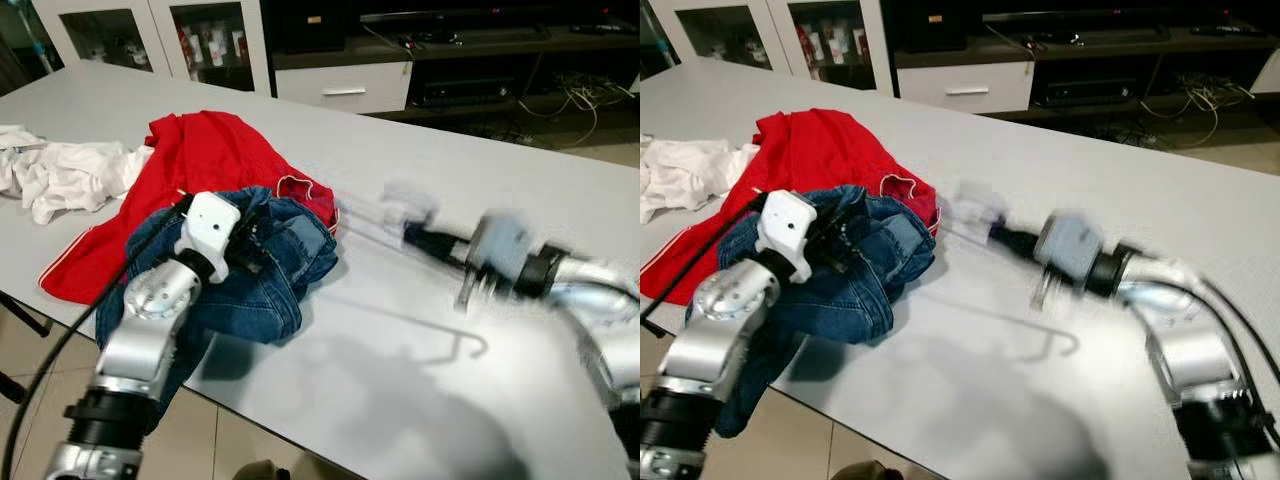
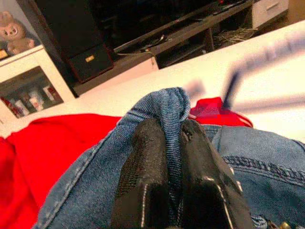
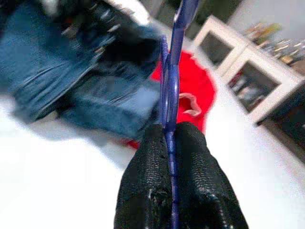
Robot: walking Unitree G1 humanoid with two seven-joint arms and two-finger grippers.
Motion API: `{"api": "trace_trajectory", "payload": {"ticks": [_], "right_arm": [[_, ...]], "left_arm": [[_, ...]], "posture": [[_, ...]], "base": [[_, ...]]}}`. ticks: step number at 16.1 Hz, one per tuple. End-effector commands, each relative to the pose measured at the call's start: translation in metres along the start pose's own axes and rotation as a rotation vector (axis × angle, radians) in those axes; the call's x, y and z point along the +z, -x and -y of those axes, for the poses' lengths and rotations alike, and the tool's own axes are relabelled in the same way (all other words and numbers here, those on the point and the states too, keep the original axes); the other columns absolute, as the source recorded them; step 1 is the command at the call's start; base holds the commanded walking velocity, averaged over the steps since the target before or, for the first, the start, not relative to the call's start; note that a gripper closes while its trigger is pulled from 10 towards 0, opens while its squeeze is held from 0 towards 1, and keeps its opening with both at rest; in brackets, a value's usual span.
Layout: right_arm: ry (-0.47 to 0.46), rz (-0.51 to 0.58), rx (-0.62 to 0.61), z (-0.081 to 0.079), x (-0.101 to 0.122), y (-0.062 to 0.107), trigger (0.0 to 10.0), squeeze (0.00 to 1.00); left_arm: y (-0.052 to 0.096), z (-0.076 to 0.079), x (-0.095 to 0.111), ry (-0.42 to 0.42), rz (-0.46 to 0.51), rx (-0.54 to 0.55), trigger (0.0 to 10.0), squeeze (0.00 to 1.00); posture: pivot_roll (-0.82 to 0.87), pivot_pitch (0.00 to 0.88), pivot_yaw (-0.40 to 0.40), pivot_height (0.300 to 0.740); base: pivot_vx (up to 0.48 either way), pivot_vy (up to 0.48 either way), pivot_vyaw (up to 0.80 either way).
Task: Hang hanger
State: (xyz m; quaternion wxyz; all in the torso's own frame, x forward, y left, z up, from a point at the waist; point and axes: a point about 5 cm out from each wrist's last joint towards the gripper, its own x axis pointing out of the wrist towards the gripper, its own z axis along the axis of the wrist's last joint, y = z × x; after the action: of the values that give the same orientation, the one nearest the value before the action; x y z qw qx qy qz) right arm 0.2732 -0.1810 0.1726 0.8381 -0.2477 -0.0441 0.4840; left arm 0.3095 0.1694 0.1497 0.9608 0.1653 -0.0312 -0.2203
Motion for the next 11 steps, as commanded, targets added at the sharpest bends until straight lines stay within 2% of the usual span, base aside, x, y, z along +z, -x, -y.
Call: {"api": "trace_trajectory", "payload": {"ticks": [1, 2, 4, 8, 11], "right_arm": [[0.041, -0.002, 0.048, -0.003, 0.007, 0.0, 10.0, 0.0], [0.041, -0.016, 0.065, -0.005, 0.005, 0.002, 10.0, 0.0], [0.043, -0.042, 0.038, 0.002, 0.001, 0.009, 10.0, 0.0], [0.025, -0.038, 0.023, 0.01, 0.01, 0.028, 10.0, 0.0], [-0.026, 0.004, 0.104, -0.004, 0.017, 0.027, 10.0, 0.0]], "left_arm": [[-0.001, -0.009, 0.01, -0.041, 0.034, -0.006, 0.0, 0.0], [0.001, -0.015, 0.01, -0.063, 0.031, -0.008, 0.0, 0.0], [0.004, -0.025, 0.007, -0.085, 0.008, -0.001, 0.0, 0.0], [0.006, -0.029, 0.002, -0.09, -0.015, -0.003, 0.0, 0.0], [0.003, -0.027, 0.002, -0.092, -0.008, -0.019, 0.0, 0.0]], "posture": [[-0.06, 0.0, 0.072, 0.74], [-0.06, 0.0, 0.077, 0.74], [-0.06, 0.0, 0.082, 0.74], [-0.07, 0.0, 0.083, 0.74], [-0.08, 0.0, 0.084, 0.74]], "base": [[0.0, 0.0, 0.0], [0.0, 0.0, 0.0], [0.0, 0.0, 0.0], [0.0, 0.0, 0.0], [0.0, 0.0, 0.0]]}}
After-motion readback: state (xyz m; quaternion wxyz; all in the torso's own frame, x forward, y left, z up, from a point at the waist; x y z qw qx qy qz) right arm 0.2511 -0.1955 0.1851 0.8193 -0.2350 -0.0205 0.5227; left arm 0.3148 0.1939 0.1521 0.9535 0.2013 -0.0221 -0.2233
